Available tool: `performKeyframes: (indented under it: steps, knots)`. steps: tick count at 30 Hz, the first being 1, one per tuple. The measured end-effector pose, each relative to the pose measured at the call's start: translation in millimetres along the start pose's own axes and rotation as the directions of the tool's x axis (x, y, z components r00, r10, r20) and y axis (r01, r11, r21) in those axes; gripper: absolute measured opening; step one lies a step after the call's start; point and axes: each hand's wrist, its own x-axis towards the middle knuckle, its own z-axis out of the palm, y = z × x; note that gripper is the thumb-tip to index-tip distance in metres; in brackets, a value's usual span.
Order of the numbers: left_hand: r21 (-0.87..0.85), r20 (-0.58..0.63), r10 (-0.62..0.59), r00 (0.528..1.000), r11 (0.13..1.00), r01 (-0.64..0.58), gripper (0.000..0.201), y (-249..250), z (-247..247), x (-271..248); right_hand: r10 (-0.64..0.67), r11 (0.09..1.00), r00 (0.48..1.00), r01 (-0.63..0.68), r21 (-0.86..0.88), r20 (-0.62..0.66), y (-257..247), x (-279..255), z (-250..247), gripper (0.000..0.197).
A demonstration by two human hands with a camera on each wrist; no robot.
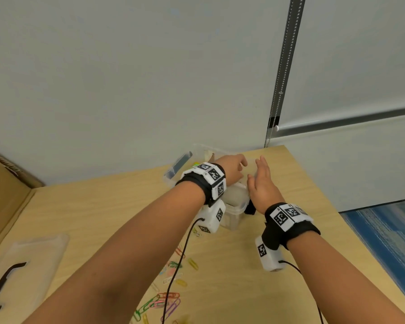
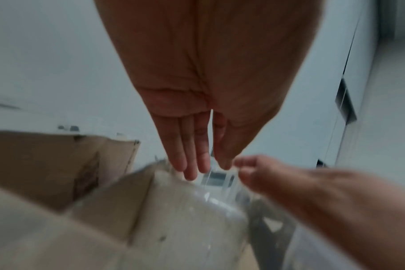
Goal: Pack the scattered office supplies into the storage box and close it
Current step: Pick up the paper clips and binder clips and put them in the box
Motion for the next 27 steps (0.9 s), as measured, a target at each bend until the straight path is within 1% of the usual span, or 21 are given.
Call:
performKeyframes:
  steps: [1, 3, 5, 8, 10, 11, 13, 15, 17, 19, 21, 23, 25, 27]
  knots:
    - [-0.043, -0.025, 0.019, 1.0, 0.999, -0.02, 0.032, -2, -8, -10, 0.001, 1.0, 1.0, -0.001, -0.017, 0.006, 0, 0, 0, 0.055]
    - [-0.091, -0.125, 0.062, 0.99, 0.993, -0.074, 0.027, -6, -21, -38, 0.008, 0.998, 1.0, -0.008, -0.062, 0.01, -1, 2, 0, 0.055]
    - [-0.074, -0.213, 0.079, 0.974, 0.993, -0.096, 0.025, -14, -24, -69, 0.04, 0.992, 0.999, -0.039, -0.117, 0.001, -4, 3, 0, 0.054]
    - [0.011, -0.313, 0.092, 0.945, 0.996, -0.093, 0.026, -27, -4, -119, 0.092, 0.97, 0.995, -0.098, -0.224, -0.037, -12, -3, 2, 0.056]
    - [0.029, -0.357, 0.09, 0.93, 0.996, -0.086, 0.03, -37, 16, -152, 0.064, 0.95, 0.996, -0.08, -0.303, -0.062, -23, -15, 8, 0.059]
    - [0.033, -0.364, 0.084, 0.928, 0.996, -0.078, 0.031, -43, 27, -168, 0.025, 0.941, 0.997, -0.048, -0.335, -0.072, -29, -23, 13, 0.06]
    - [0.036, -0.338, 0.069, 0.939, 0.998, -0.06, 0.03, -58, 50, -198, -0.095, 0.929, 0.991, 0.054, -0.365, -0.095, -45, -42, 24, 0.062]
    - [0.016, -0.312, 0.048, 0.949, 0.999, -0.045, 0.027, -80, 68, -225, -0.242, 0.916, 0.965, 0.192, -0.353, -0.103, -61, -61, 39, 0.062]
    - [-0.012, -0.307, 0.018, 0.952, 1.0, -0.022, 0.024, -105, 79, -250, -0.371, 0.885, 0.926, 0.329, -0.33, -0.072, -75, -78, 54, 0.057]
    - [-0.038, -0.327, -0.036, 0.944, 0.999, 0.025, 0.023, -132, 82, -273, -0.453, 0.848, 0.891, 0.432, -0.306, 0.001, -86, -95, 71, 0.054]
    - [-0.093, -0.369, -0.129, 0.921, 0.991, 0.101, 0.023, -160, 80, -296, -0.497, 0.821, 0.864, 0.498, -0.278, 0.082, -95, -109, 87, 0.05]
    - [-0.149, -0.394, -0.241, 0.887, 0.969, 0.197, 0.025, -189, 75, -319, -0.536, 0.795, 0.831, 0.556, -0.241, 0.151, -103, -121, 105, 0.043]
    - [-0.167, -0.381, -0.349, 0.856, 0.937, 0.308, 0.029, -216, 71, -339, -0.576, 0.762, 0.787, 0.615, -0.204, 0.221, -111, -130, 125, 0.034]
    - [-0.172, -0.331, -0.446, 0.832, 0.895, 0.411, 0.033, -238, 69, -355, -0.613, 0.721, 0.731, 0.673, -0.164, 0.299, -121, -137, 148, 0.025]
